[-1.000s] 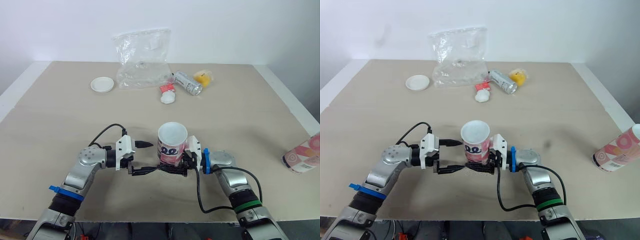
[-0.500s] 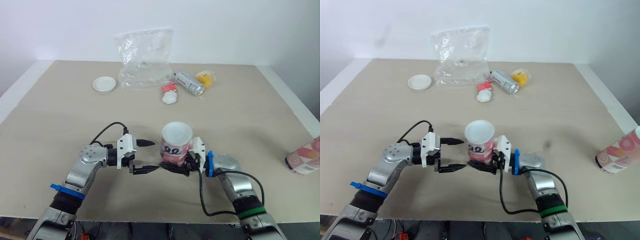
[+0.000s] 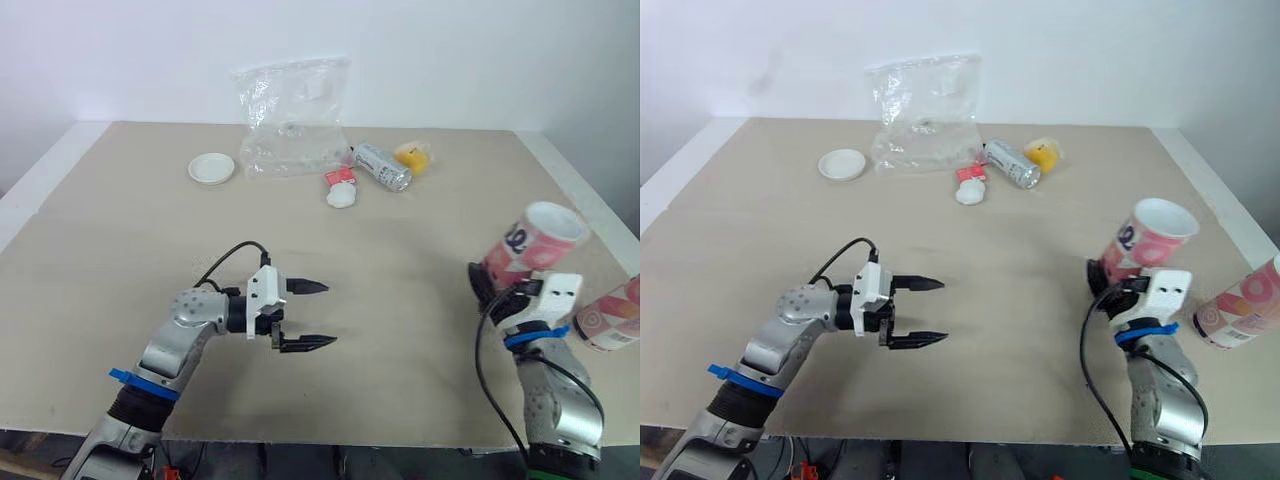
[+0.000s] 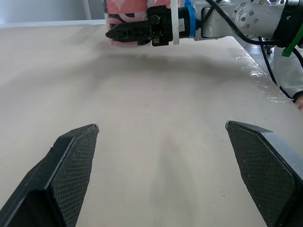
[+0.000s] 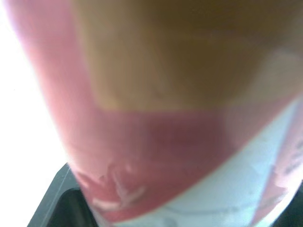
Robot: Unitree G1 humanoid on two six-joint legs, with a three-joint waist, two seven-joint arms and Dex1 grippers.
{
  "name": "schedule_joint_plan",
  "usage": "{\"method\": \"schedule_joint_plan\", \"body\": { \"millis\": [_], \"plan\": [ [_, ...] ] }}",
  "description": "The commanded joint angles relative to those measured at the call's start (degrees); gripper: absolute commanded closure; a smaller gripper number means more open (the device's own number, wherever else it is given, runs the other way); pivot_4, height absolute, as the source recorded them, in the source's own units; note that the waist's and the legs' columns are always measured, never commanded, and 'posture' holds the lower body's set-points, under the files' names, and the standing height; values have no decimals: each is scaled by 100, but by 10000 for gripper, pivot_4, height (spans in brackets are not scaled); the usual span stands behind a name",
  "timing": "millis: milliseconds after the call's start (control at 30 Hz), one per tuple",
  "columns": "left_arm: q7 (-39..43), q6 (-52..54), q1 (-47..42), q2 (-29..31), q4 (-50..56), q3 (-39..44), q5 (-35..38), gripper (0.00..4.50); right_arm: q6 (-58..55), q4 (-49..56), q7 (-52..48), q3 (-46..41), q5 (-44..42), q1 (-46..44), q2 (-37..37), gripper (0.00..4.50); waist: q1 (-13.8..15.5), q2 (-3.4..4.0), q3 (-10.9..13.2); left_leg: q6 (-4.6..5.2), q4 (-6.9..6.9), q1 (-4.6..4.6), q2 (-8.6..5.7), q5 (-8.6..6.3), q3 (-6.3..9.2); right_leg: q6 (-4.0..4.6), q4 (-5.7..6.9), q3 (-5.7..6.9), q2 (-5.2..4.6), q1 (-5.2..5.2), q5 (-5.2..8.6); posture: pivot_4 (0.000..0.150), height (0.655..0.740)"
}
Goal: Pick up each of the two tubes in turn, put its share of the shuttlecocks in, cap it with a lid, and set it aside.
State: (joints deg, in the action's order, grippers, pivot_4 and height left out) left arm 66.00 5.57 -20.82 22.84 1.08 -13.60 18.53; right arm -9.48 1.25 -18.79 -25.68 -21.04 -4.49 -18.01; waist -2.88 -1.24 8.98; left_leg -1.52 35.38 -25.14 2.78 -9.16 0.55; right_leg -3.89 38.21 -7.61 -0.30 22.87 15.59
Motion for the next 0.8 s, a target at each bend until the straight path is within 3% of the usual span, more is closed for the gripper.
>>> {"method": "schedule_joint_plan", "body": {
  "millis": [33, 500, 567, 633, 800],
  "plan": [
    [-86, 12, -81, -90, 139, -13, 36, 0, 99, -122, 321, -241, -93, -80, 33, 14588, 1, 0, 0, 0, 0, -1, -1, 0, -1, 0, 0, -3, 0, 0, 1, 1500, 7400],
    [-110, -69, -182, -82, 5, 20, -97, 0, 283, -626, 425, -179, -89, -29, 35, 14588, 6, 2, 0, 1, 2, -2, -3, 0, -1, -4, -1, -6, -1, -5, 5, 1500, 7400],
    [-109, -73, -198, -77, -15, 21, -108, 0, 202, -602, 301, -129, -129, 31, -10, 5502, 5, 2, 0, 1, 2, -1, -3, 1, -1, -3, -1, -6, -1, -5, 4, 1500, 7400],
    [-106, -72, -212, -73, -29, 24, -114, 0, 230, -613, 260, -84, -72, 70, -41, 702, 6, 2, -1, 2, 2, 0, -3, 1, 0, -2, -1, -6, 0, -5, 4, 1500, 7400],
    [-87, -105, -197, -64, -57, 16, -145, 0, 234, -445, 211, -86, -83, 260, -46, 702, 8, 2, -1, 2, 1, 0, -3, 1, 1, -2, -1, -5, 0, -6, 6, 1500, 7400]
  ]
}}
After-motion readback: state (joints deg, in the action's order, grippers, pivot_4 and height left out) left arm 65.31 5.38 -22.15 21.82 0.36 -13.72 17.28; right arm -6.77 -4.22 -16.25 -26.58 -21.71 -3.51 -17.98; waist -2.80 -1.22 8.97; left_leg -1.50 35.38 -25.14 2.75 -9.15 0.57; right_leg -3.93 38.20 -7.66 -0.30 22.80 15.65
